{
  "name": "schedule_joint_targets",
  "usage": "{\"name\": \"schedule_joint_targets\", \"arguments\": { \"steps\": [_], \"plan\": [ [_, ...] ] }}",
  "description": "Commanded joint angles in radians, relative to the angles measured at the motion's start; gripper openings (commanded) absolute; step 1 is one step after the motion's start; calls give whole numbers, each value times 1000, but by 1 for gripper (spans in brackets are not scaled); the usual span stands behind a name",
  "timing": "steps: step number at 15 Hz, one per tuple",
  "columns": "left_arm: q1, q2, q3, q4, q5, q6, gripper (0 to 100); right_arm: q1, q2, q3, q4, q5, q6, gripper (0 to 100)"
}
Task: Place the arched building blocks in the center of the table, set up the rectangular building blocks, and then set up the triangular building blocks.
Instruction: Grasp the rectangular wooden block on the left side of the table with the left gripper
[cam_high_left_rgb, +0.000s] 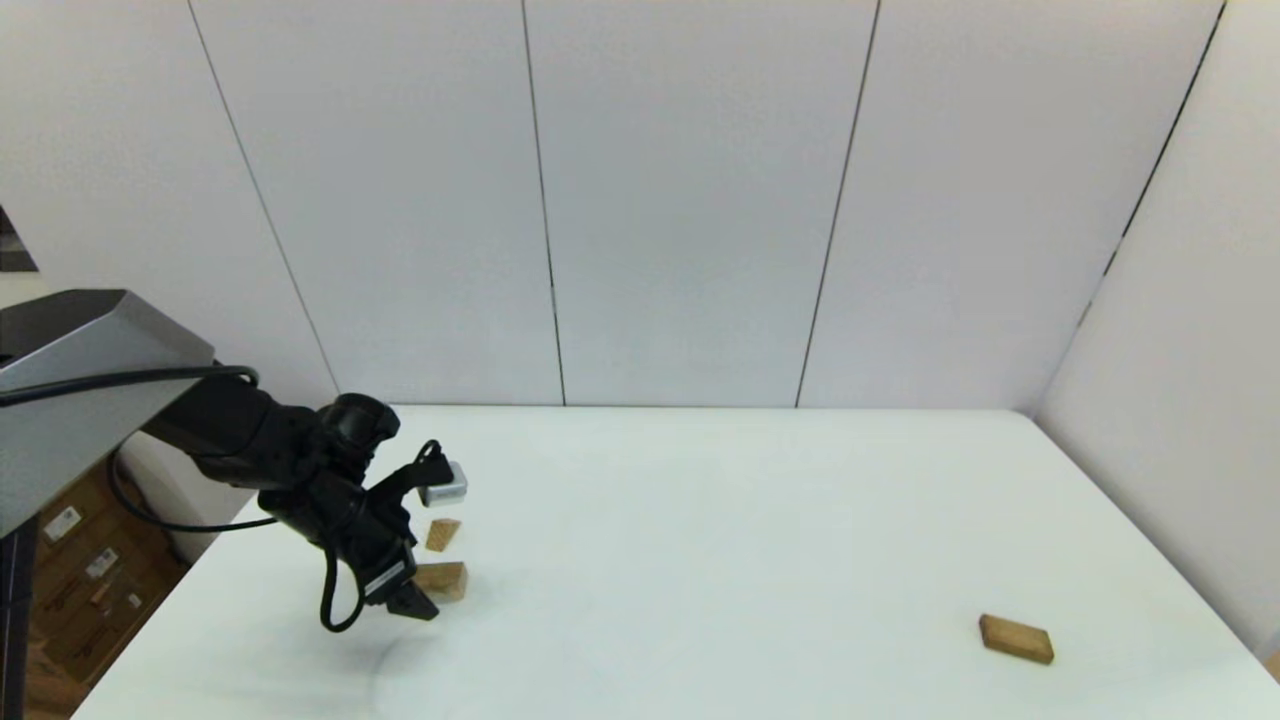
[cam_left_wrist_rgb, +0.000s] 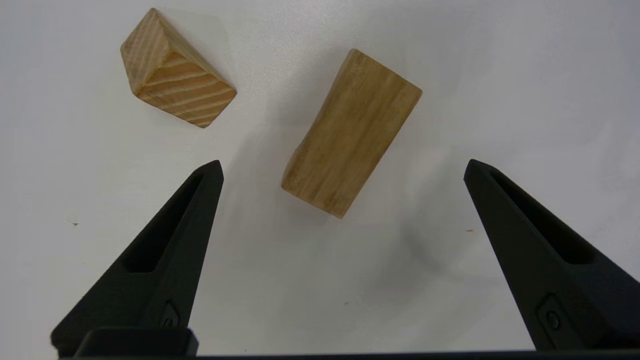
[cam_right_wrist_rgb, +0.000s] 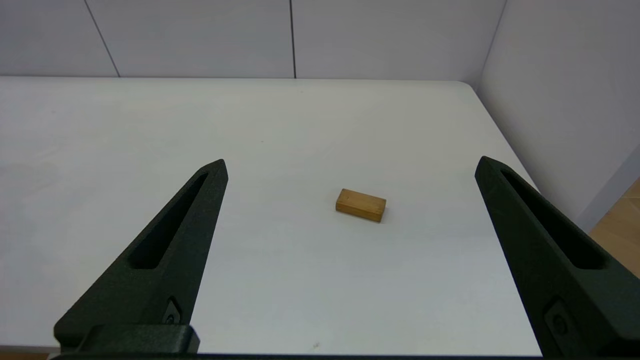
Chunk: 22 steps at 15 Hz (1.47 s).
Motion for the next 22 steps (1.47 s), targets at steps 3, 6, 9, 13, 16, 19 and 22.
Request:
{"name": "schedule_joint_targets", "arguments": {
  "steps": [3,6,9,13,16,19,22],
  "plan": [
    [-43,-1,6,3,-3,3,100,0,1,1,0,1,0,100],
    [-61,4,5,3,-3,5,100,0,0,-1,0,0,0,100],
    [-64,7,5,3,-2,6,100,0,0,1,0,0,0,100],
    [-62,21,5,3,0,6,100,0,0,-1,0,0,0,100],
    [-61,24,8,4,0,6,100,0,0,1,0,0,0,100],
    [-59,34,6,3,6,6,100,0,0,1,0,0,0,100],
    [-58,36,6,3,27,9,0,0,0,1,0,0,3,100]
  ]
}}
